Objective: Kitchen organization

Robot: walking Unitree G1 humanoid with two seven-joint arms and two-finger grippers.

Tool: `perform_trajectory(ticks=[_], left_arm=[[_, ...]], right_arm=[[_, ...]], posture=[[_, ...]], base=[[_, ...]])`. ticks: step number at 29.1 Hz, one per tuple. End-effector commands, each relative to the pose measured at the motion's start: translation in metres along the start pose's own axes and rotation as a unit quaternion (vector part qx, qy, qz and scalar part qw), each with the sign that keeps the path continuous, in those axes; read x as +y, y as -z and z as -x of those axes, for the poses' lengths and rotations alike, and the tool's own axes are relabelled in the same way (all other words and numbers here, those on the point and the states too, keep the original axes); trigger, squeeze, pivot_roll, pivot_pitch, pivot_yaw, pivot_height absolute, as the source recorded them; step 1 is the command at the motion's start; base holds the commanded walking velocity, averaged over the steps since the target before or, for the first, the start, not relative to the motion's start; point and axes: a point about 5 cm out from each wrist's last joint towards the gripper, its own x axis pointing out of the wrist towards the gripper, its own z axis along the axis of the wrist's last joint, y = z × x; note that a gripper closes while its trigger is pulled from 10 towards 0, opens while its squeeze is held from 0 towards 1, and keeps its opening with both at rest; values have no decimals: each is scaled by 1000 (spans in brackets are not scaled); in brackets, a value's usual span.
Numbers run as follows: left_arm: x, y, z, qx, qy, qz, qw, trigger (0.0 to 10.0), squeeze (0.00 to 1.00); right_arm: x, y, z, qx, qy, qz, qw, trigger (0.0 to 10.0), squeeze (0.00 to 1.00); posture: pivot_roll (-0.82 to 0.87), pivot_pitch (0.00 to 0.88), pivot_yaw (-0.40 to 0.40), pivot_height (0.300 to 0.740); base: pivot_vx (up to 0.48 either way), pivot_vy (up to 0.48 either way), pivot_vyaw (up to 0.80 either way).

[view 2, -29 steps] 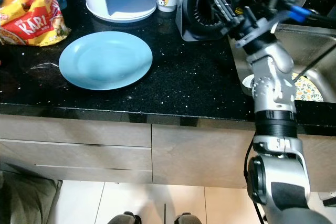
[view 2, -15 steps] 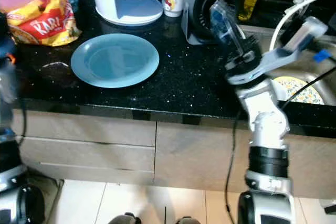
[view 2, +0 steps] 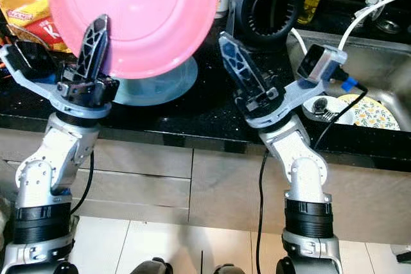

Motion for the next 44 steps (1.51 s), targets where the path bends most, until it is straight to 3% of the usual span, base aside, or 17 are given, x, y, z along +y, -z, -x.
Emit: perform_trajectory(ticks=[1, 24, 25, 34, 35, 36, 37, 38, 39, 40, 44], left_arm=[[-4, 7, 1, 16, 10, 7, 1000, 0, 0], [-1, 31, 7, 73, 5, 16, 997, 0, 0], [-1, 31, 8, 75, 4, 15, 997, 0, 0], [2, 30, 10, 83, 1, -12, 996, 0, 0], [2, 28, 10, 81, 3, -20, 997, 2549, 0], [2, 28, 10, 81, 3, -20, 997, 2549, 0], [2, 25, 10, 79, 2, -32, 996, 4353, 0], [2, 21, 10, 73, -2, -41, 997, 10000, 4], [2, 18, 10, 69, -6, -46, 997, 10000, 4], [2, 13, 9, 68, -7, -53, 996, 10000, 1000], [-5, 7, 9, 81, 9, -70, 994, 10000, 1000]], right_arm=[[1, 9, -1, 32, 12, 12, 999, 10000, 0], [8, 21, -10, 27, 4, -3, 1000, 10000, 0], [8, 20, -11, 16, 1, -3, 1000, 0, 0], [8, 19, -11, 8, 7, -3, 1000, 0, 0], [7, 19, -11, 8, 8, -3, 1000, 0, 0], [7, 19, -11, 8, 8, -3, 1000, 0, 0], [7, 18, -11, 7, 10, -2, 1000, 0, 0], [6, 17, -11, 5, 11, -1, 1000, 0, 0], [5, 16, -11, 4, 12, -1, 1000, 0, 0], [5, 15, -11, 2, 13, 0, 1000, 0, 0], [4, 10, -11, -6, 16, 7, 1000, 0, 0]], posture=[[119, 86, -67, 740], [114, 88, -52, 740], [112, 87, -51, 740], [110, 88, -51, 740], [109, 88, -53, 740], [109, 88, -53, 740], [109, 89, -53, 740], [110, 88, -54, 740], [111, 89, -54, 740], [111, 89, -54, 740], [111, 90, -55, 740]], base=[[0, 0, 0], [0, 0, 0], [0, 0, 0], [0, 0, 0], [0, 0, 0], [0, 0, 0], [0, 0, 0], [0, 0, 0], [0, 0, 0], [0, 0, 0], [0, 0, 0]])
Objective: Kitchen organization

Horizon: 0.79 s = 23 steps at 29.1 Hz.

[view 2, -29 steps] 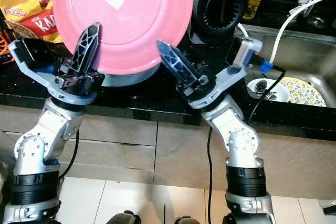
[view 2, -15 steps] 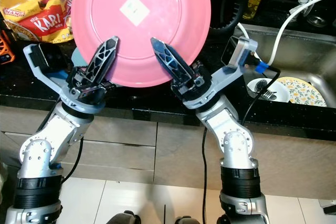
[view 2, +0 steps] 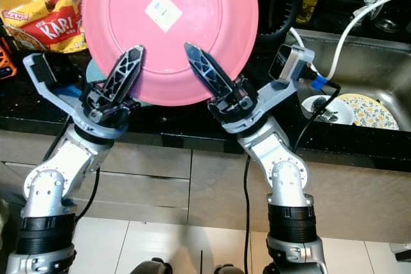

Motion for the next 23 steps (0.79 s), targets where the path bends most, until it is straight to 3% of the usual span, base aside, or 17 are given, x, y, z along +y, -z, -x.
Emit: perform_trajectory(ticks=[1, 4, 9, 10, 11, 12, 13, 15, 18, 19, 22, 23], left_arm=[[-9, -6, -2, 17, 21, -30, 999, 10000, 1000], [-14, -12, -2, 45, 19, -73, 996, 10000, 1000], [-17, -13, -2, 70, 18, -100, 992, 10000, 1000], [-19, -10, -5, 122, 9, -151, 981, 10000, 1000], [-19, -8, -7, 148, 3, -176, 973, 10000, 1000], [-19, -8, -7, 148, 3, -176, 973, 10000, 1000], [-19, -6, -8, 174, -3, -202, 964, 10000, 1000], [-19, -6, -8, 174, -3, -202, 964, 10000, 1000], [-14, -4, -15, 235, -36, -266, 934, 10000, 1000], [-14, -4, -15, 235, -36, -266, 934, 10000, 1000], [-7, 0, -15, 271, -68, -289, 916, 10000, 1000], [-1, 2, -13, 294, -86, -310, 900, 10000, 890]], right_arm=[[-5, -16, 2, -30, 20, 26, 999, 0, 0], [-13, -32, 3, -65, 55, 42, 996, 0, 0], [-20, -42, 4, -87, 81, 53, 992, 0, 0], [-26, -53, 6, -110, 111, 72, 985, 0, 0], [-28, -57, 7, -119, 122, 80, 982, 0, 0], [-28, -57, 7, -119, 122, 80, 982, 0, 0], [-30, -61, 9, -123, 135, 93, 979, 0, 0], [-30, -61, 9, -123, 135, 93, 979, 0, 0], [-41, -83, 17, -137, 193, 154, 959, 0, 0], [-41, -83, 17, -137, 193, 154, 959, 0, 0], [-46, -100, 23, -141, 237, 207, 939, 0, 0], [-48, -104, 25, -133, 254, 233, 929, 0, 0]], posture=[[113, 92, -56, 740], [115, 94, -57, 740], [115, 94, -57, 740], [118, 96, -59, 740], [119, 95, -60, 740], [119, 95, -60, 740], [121, 94, -60, 740], [121, 94, -60, 740], [126, 89, -62, 740], [126, 89, -62, 740], [127, 88, -64, 740], [127, 88, -65, 740]], base=[[0, 0, 0], [0, 0, 0], [0, 0, 0], [0, 0, 0], [0, 0, 0], [0, 0, 0], [0, 0, 0], [0, 0, 0], [0, 0, 0], [0, 0, 0], [0, 0, 0], [0, 0, 0]])
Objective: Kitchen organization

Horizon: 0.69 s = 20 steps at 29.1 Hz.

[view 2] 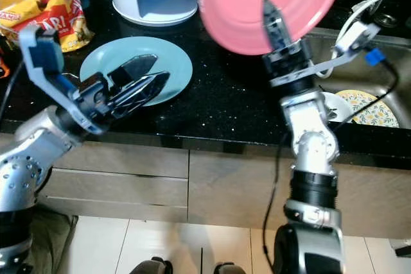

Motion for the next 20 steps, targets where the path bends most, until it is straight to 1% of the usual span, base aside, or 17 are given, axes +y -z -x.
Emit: perform_trajectory(ticks=[1, 2, 3, 4, 5, 6, 7, 9, 10, 11, 12, 13, 14, 15, 16, 17, 20], left_arm=[[3, 9, -3, 51, -20, -34, 998, 10000, 890], [5, 11, -5, 66, -30, -58, 996, 10000, 290], [5, 11, -6, 66, -33, -66, 995, 10000, 290], [5, 11, -6, 66, -33, -66, 995, 10000, 290], [5, 11, -8, 61, -33, -66, 995, 10000, 243], [3, 9, -10, 58, -27, -68, 996, 10000, 224], [3, 9, -10, 58, -27, -68, 996, 10000, 224], [-2, 7, -13, 51, -11, -69, 996, 10000, 220], [-4, 7, -14, 49, -6, -71, 996, 10000, 180], [-4, 7, -14, 49, -6, -71, 996, 10000, 180], [-6, 6, -16, 47, -1, -75, 996, 10000, 137], [-6, 6, -16, 47, -1, -75, 996, 10000, 137], [-6, 7, -16, 48, 0, -77, 996, 10000, 86], [-6, 7, -16, 48, 0, -77, 996, 10000, 86], [-7, 7, -16, 48, 1, -78, 996, 10000, 59], [-7, 9, -17, 52, 4, -83, 995, 10000, 0], [-9, 13, -19, 57, 8, -87, 995, 10000, 0]], right_arm=[[-6, -10, -2, -10, 22, 49, 999, 0, 0], [-12, -13, -4, -7, 50, 85, 995, 0, 0], [-15, -14, -5, -5, 65, 100, 993, 0, 0], [-15, -14, -5, -5, 65, 100, 993, 0, 0], [-19, -15, -5, -6, 83, 109, 991, 0, 0], [-22, -15, -5, 0, 101, 137, 985, 0, 0], [-22, -15, -5, 0, 101, 137, 985, 0, 0], [-27, -16, -6, 6, 129, 177, 976, 0, 0], [-29, -16, -6, 4, 140, 191, 972, 0, 0], [-29, -16, -6, 4, 140, 191, 972, 0, 0], [-32, -21, -7, -12, 150, 199, 968, 0, 0], [-32, -21, -7, -12, 150, 199, 968, 0, 0], [-32, -24, -7, -20, 150, 198, 968, 0, 0], [-32, -24, -7, -20, 150, 198, 968, 0, 0], [-32, -27, -7, -28, 151, 201, 968, 0, 0], [-33, -32, -7, -42, 154, 192, 968, 0, 0], [-37, -40, -6, -65, 163, 178, 968, 0, 0]], posture=[[127, 88, -65, 740], [126, 86, -65, 740], [126, 86, -65, 740], [126, 86, -65, 740], [125, 85, -64, 740], [123, 84, -62, 740], [123, 84, -62, 740], [126, 86, -61, 740], [124, 87, -60, 740], [124, 87, -60, 740], [127, 91, -57, 740], [127, 91, -57, 740], [125, 91, -54, 740], [125, 91, -54, 740], [125, 91, -54, 740], [123, 94, -52, 740], [122, 94, -51, 740]], base=[[0, 0, 0], [0, 0, 0], [0, 0, 0], [0, 0, 0], [0, 0, 0], [0, 0, 0], [0, 0, 0], [0, 0, 0], [0, 0, 0], [0, 0, 0], [0, 0, 0], [0, 0, 0], [0, 0, 0], [0, 0, 0], [0, 0, 0], [0, 0, 0], [0, 0, 0]])
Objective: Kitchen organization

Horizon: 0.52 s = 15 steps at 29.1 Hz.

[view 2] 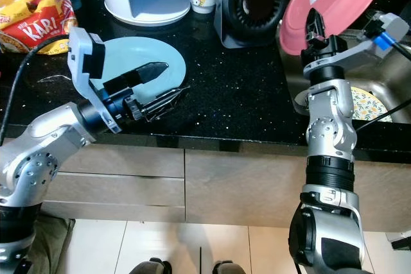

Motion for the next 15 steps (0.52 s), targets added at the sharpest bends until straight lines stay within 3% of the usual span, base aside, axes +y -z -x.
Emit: perform_trajectory(ticks=[1, 6, 8, 9, 10, 11, 14, 15], left_arm=[[-7, 0, -4, -2, 16, -12, 1000, 10000, 0], [-8, -1, -5, -4, 19, -13, 1000, 10000, 0], [-8, -1, -6, -5, 22, -14, 1000, 10000, 0], [-8, -1, -6, -5, 22, -14, 1000, 10000, 0], [-8, -1, -7, -5, 22, -15, 1000, 10000, 0], [-8, -1, -7, -5, 22, -15, 1000, 10000, 0], [-11, 1, -9, 2, 31, -24, 999, 10000, 0], [-11, 1, -9, 2, 31, -24, 999, 10000, 0]], right_arm=[[-5, -8, -2, -20, 11, 4, 1000, 0, 0], [-10, -6, -2, -6, 29, 69, 997, 0, 0], [-14, 0, -3, 19, 42, 151, 987, 0, 0], [-14, 0, -3, 19, 42, 151, 987, 0, 0], [-15, 4, -3, 35, 44, 191, 980, 0, 0], [-15, 4, -3, 35, 44, 191, 980, 0, 0], [-19, 20, -5, 91, 55, 293, 950, 0, 0], [-19, 20, -5, 91, 55, 293, 950, 0, 0]], posture=[[122, 95, -50, 740], [122, 95, -50, 740], [119, 99, -49, 740], [119, 99, -49, 740], [119, 100, -50, 740], [119, 100, -50, 740], [116, 107, -49, 740], [116, 107, -49, 740]], base=[[0, 0, 0], [0, 0, 0], [0, 0, 0], [0, 0, 0], [0, 0, 0], [0, 0, 0], [0, 0, 0], [0, 0, 0]])
